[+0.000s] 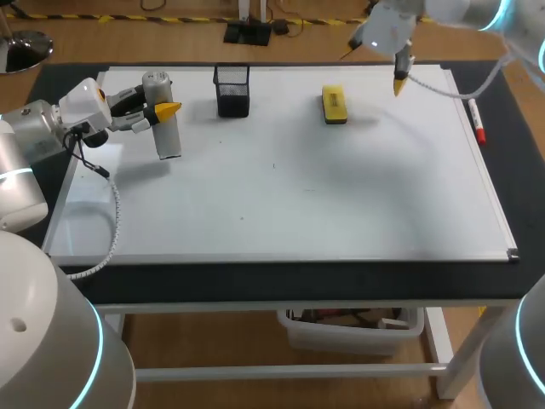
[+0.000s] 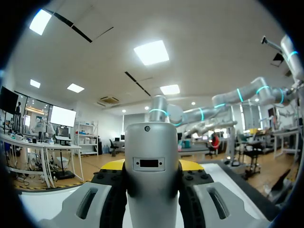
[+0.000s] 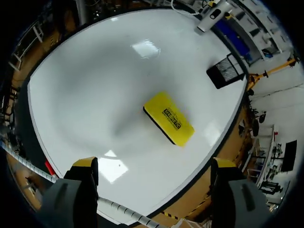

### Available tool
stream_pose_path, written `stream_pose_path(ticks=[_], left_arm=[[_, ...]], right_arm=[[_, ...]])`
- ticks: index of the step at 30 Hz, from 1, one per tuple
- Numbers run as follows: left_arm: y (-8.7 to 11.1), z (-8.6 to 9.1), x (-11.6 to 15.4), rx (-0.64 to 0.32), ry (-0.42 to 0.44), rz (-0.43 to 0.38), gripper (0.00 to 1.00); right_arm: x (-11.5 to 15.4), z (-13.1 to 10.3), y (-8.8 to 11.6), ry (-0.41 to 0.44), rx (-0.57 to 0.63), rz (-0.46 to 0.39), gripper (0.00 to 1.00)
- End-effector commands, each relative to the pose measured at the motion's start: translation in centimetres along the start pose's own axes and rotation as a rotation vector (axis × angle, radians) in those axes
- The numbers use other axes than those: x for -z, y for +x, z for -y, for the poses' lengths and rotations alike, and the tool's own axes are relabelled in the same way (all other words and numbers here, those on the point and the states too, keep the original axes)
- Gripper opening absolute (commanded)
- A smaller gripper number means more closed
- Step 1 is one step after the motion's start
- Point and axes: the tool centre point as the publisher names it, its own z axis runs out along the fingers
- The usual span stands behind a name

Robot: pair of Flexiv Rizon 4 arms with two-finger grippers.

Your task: Pick up the inspection probe, press it on each red-marked spot on the whiteboard one by one, put down the probe, pick up the eraser, and wipe off all the red marks.

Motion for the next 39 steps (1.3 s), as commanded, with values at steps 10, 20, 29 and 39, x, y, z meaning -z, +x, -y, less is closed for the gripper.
stream_pose_path(ticks=[10, 20, 29, 39], left_arm=[[0.0, 0.0, 0.0, -0.002, 0.003, 0.000, 0.00], [0.0, 0.0, 0.0, -0.002, 0.003, 0.000, 0.00], [0.0, 0.0, 0.0, -0.002, 0.003, 0.000, 0.00], [0.0, 0.0, 0.0, -0.002, 0.003, 0.000, 0.00]], right_arm=[[5.8, 1.9, 2.3, -0.031, -0.319, 0.291, 1.00], [10.8, 4.0, 2.3, -0.014, -0.402, 0.411, 1.00], [11.6, 4.4, 2.2, 0.000, -0.426, 0.389, 1.00], [11.6, 4.4, 2.2, 0.000, -0.426, 0.389, 1.00]])
